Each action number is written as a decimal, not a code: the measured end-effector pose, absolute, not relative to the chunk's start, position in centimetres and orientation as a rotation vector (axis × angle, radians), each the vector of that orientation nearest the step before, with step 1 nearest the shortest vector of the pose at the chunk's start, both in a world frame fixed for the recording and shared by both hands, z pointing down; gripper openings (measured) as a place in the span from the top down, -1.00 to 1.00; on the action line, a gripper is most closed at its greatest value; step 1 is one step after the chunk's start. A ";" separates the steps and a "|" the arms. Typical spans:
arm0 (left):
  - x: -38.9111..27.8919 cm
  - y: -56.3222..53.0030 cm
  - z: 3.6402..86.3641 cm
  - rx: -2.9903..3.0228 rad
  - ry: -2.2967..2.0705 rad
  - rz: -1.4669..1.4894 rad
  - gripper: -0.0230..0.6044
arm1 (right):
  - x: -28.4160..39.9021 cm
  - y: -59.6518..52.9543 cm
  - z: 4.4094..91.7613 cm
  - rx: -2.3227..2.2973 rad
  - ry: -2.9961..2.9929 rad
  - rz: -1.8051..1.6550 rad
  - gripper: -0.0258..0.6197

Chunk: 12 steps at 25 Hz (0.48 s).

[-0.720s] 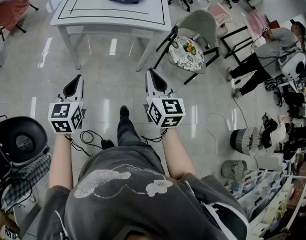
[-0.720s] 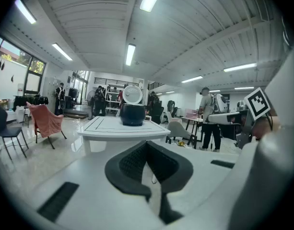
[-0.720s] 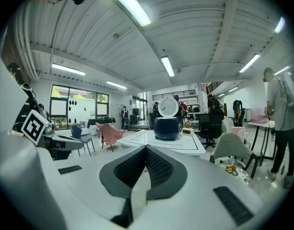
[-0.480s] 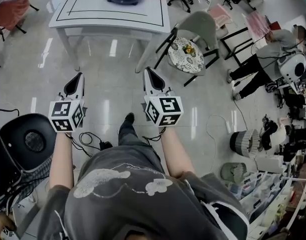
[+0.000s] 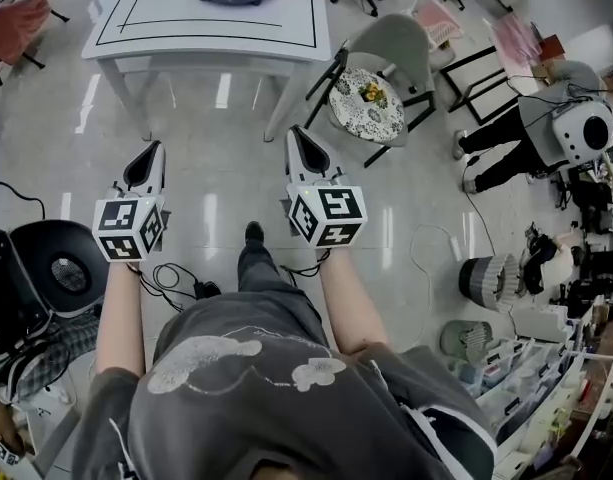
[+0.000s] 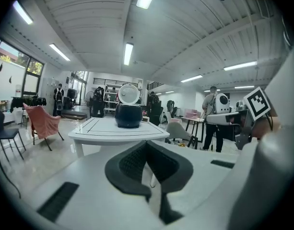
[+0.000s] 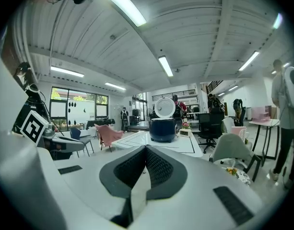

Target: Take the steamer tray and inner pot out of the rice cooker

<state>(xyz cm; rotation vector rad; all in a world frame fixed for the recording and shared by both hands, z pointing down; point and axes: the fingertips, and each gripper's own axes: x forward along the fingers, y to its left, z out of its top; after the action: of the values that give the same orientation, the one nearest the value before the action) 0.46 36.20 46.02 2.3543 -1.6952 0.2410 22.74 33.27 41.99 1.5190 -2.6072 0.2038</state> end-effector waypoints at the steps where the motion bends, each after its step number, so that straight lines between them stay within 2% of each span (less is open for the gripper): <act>1: 0.6 36.1 46.1 2.355 -1.693 0.240 0.90 | 22.9 33.3 42.1 1.520 -2.608 0.205 0.83; 6: 1.0 34.6 45.7 2.358 -1.755 0.216 0.89 | 23.5 32.3 42.0 1.539 -2.670 0.226 0.83; 7: 1.2 33.9 45.8 2.360 -1.766 0.208 0.77 | 23.6 31.6 42.1 1.515 -2.686 0.229 0.81; 8: 1.5 33.0 46.0 2.360 -1.770 0.200 0.45 | 23.6 30.8 42.3 1.477 -2.707 0.235 0.63; 9: 1.9 32.0 46.3 2.357 -1.776 0.194 0.22 | 23.7 29.9 42.7 1.435 -2.727 0.245 0.30; 12: 2.6 28.7 46.5 2.332 -1.829 0.182 0.03 | 24.8 26.0 43.2 1.366 -2.744 0.263 0.10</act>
<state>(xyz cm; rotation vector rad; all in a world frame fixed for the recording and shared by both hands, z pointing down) 2.63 28.69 46.47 2.3323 -1.8289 0.1825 24.75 25.97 43.19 1.3661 -2.7441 0.2631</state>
